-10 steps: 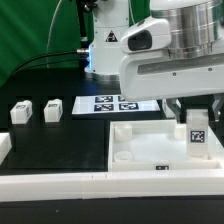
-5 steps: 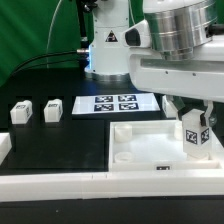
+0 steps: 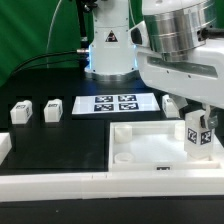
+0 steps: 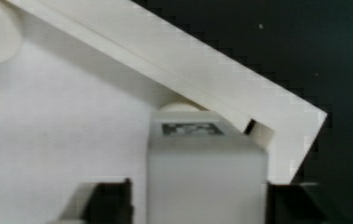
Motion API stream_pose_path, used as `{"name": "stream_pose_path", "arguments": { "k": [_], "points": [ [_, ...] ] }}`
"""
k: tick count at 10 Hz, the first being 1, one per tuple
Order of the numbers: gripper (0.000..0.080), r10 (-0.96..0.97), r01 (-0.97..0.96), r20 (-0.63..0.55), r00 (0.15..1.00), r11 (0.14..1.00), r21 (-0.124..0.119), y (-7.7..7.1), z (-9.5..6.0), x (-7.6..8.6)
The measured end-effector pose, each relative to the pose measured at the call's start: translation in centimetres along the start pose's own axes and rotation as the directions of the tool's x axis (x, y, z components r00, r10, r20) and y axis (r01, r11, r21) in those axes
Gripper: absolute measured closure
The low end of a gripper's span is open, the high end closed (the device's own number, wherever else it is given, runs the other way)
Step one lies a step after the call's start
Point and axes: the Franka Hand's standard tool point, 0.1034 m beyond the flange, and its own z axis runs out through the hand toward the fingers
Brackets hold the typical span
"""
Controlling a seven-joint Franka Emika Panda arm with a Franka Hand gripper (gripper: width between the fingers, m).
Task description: Assemble one leg
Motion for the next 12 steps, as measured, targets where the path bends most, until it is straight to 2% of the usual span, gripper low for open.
{"name": "stream_pose_path", "arguments": {
  "k": [1, 2, 4, 6, 7, 8, 9, 11, 12],
  "points": [
    [0.0251, -0.041, 0.041, 0.000, 0.999, 0.999, 0.000, 0.0, 0.0, 0.0],
    [0.0181, -0.039, 0.039, 0.001, 0.999, 0.999, 0.001, 0.0, 0.0, -0.1],
    [0.0155, -0.253, 0.253, 0.014, 0.967, 0.967, -0.023, 0.1, 0.1, -0.5],
    [0.0151, -0.491, 0.491, 0.019, 0.871, 0.871, -0.026, 0.2, 0.2, -0.6],
    [0.0151, -0.592, 0.592, 0.020, 0.806, 0.805, -0.047, 0.2, 0.2, -0.8],
    [0.0151, -0.723, 0.722, 0.017, 0.691, 0.687, -0.082, 0.1, 0.2, -0.9],
    [0.0151, -0.817, 0.815, 0.025, 0.576, 0.571, -0.098, 0.1, 0.2, -0.9],
    [0.0151, -0.917, 0.914, 0.045, 0.397, 0.390, -0.109, -0.1, 0.2, -1.2],
    [0.0151, -0.953, 0.951, 0.055, 0.298, 0.291, -0.105, -0.1, 0.2, -1.1]
  ]
}}
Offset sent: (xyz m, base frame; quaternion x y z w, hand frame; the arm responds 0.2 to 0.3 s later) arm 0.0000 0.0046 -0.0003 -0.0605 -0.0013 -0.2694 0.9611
